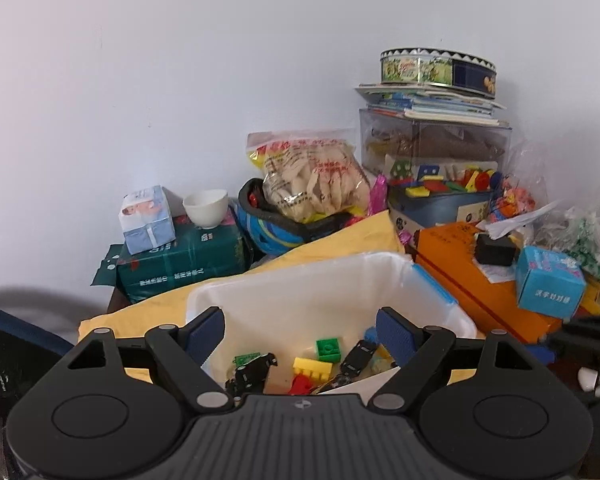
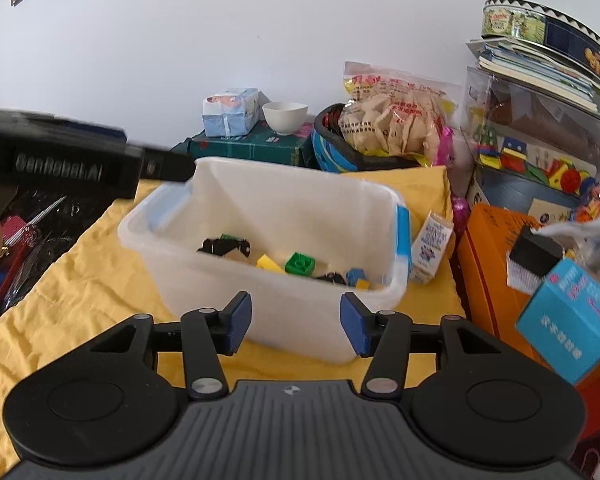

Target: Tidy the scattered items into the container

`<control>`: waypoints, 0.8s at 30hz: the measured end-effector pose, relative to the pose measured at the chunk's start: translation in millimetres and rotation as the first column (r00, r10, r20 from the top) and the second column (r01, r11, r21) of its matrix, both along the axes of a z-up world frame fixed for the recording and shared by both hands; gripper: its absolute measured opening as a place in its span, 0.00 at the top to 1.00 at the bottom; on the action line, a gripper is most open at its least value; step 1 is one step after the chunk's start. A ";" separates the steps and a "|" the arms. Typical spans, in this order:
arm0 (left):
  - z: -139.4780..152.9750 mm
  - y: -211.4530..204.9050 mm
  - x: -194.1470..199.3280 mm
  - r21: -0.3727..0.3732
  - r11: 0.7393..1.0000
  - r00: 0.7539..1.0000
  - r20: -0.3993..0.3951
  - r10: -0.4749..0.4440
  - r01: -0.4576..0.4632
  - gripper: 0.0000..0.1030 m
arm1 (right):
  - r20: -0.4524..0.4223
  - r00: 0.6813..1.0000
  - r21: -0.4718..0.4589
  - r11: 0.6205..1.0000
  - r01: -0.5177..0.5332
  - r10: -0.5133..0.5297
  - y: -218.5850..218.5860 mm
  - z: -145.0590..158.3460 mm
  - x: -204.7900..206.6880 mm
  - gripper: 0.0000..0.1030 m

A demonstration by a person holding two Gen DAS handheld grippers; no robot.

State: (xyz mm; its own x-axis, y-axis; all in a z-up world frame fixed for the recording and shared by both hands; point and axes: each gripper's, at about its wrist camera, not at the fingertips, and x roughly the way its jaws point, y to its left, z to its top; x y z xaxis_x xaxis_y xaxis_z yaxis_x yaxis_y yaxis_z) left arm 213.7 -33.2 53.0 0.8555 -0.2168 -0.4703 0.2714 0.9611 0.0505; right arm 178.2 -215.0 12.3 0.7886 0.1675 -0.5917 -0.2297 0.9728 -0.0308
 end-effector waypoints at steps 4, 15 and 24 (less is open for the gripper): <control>2.2 -2.4 -0.1 -0.035 0.999 1.000 -0.006 -0.007 0.007 0.16 | -0.005 1.000 0.008 1.000 0.004 -0.004 -2.4 -1.3 -7.5 0.48; -6.5 -16.9 -2.5 0.001 0.999 0.998 -0.052 -0.035 0.035 0.06 | -0.003 1.000 0.011 1.000 -0.002 0.002 -1.0 -1.0 -14.8 0.46; -19.0 -9.0 5.5 -0.033 0.999 0.989 -0.149 0.011 -0.016 0.06 | -0.039 0.999 0.006 1.000 -0.013 0.013 5.0 -9.3 -20.9 0.44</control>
